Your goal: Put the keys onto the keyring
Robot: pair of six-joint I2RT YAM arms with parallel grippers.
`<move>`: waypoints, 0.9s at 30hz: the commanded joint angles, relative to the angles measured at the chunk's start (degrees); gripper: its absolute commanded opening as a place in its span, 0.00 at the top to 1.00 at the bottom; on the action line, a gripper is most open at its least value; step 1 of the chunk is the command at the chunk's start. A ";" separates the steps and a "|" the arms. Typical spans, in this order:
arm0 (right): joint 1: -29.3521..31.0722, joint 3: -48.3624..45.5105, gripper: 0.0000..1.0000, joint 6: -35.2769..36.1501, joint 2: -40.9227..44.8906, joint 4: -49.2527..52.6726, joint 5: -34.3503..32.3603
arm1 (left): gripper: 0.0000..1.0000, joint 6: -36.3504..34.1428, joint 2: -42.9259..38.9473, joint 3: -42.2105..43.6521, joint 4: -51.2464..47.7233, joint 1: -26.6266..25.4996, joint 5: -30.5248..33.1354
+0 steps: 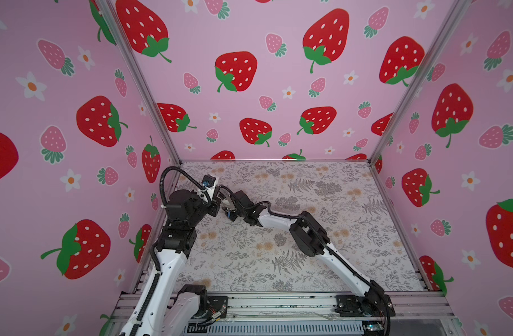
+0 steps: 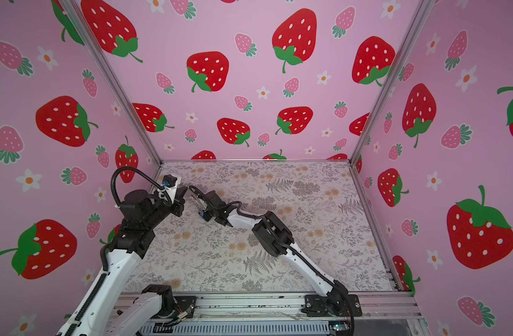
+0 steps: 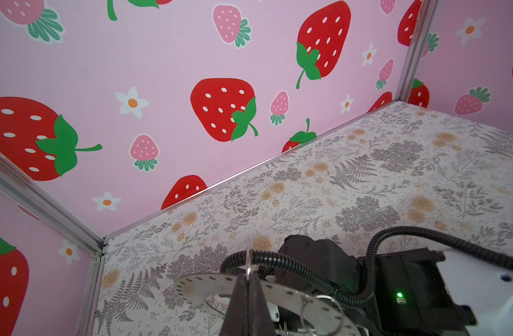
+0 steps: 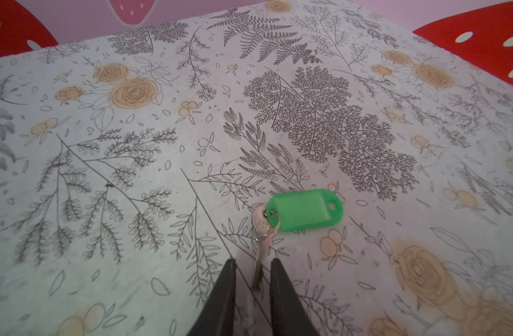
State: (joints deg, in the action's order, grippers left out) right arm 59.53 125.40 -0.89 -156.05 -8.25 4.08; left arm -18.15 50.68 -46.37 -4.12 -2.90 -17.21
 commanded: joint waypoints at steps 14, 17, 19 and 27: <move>0.53 6.78 0.89 -1.22 -5.21 12.80 -0.86 | 1.00 -0.25 -0.67 0.23 1.53 -0.19 -0.98; 0.59 4.15 0.93 -0.58 -3.31 13.53 -0.64 | 1.00 -0.19 -0.84 0.33 1.57 -0.27 -0.97; 0.59 1.35 0.94 0.04 -1.42 13.15 -0.60 | 1.00 -0.01 -1.02 0.43 1.42 -0.19 -0.98; 0.26 -19.45 0.96 3.52 11.46 4.76 0.02 | 1.00 0.23 -1.37 0.31 1.43 -0.25 -1.00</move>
State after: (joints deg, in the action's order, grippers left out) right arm 59.64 114.41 0.75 -147.96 -4.95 3.53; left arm -18.09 50.52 -46.02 -4.14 -2.90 -17.19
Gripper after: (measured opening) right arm 0.048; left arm 0.050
